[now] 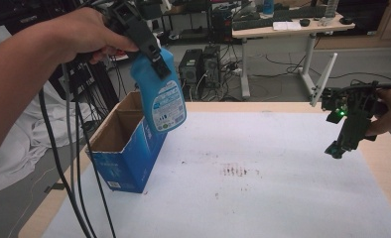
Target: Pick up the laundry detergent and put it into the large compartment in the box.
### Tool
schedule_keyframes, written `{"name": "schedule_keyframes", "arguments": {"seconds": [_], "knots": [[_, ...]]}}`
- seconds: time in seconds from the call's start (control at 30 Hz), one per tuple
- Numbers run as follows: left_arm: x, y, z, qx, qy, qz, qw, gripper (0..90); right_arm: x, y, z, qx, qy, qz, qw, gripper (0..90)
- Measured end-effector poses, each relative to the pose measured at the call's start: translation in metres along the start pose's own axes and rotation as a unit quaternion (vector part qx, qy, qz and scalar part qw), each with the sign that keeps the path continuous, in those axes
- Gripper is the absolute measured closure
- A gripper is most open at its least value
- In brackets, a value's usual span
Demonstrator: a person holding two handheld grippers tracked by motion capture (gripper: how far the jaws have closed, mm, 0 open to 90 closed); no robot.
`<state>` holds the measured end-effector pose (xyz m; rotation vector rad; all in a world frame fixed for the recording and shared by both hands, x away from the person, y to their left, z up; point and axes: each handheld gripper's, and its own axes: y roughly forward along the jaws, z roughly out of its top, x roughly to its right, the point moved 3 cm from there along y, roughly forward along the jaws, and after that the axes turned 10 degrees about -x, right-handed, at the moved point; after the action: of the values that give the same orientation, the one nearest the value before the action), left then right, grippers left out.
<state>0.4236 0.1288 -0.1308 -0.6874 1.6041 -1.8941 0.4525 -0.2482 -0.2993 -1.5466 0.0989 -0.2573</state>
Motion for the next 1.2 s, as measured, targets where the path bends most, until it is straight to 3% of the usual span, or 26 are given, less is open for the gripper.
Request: {"name": "schedule_keyframes", "arguments": {"seconds": [0.27,0.37,0.5,0.67,1.2], "knots": [[-0.01,-0.017,-0.016,0.001,0.038,-0.015,0.9992,37.8,0.0,-0.001,0.0,-0.001,-0.001,-0.001,1.0,2.3],[-0.013,-0.022,-0.025,-0.004,0.074,-0.008,0.9972,37.8,-0.001,-0.002,0.0,0.002,-0.002,-0.003,1.0,2.3],[-0.019,-0.027,-0.035,0.0,0.09,0.001,0.9959,37.8,-0.003,-0.003,0.0,0.003,-0.001,-0.003,1.0,2.3],[-0.029,-0.032,-0.047,0.01,0.091,0.003,0.9958,37.8,-0.001,-0.004,-0.003,0.003,0.003,-0.003,1.0,2.3],[-0.06,-0.032,-0.075,0.009,0.101,0.025,0.9945,37.8,0.001,-0.001,-0.003,-0.008,0.017,0.001,0.9998,2.3]]}}
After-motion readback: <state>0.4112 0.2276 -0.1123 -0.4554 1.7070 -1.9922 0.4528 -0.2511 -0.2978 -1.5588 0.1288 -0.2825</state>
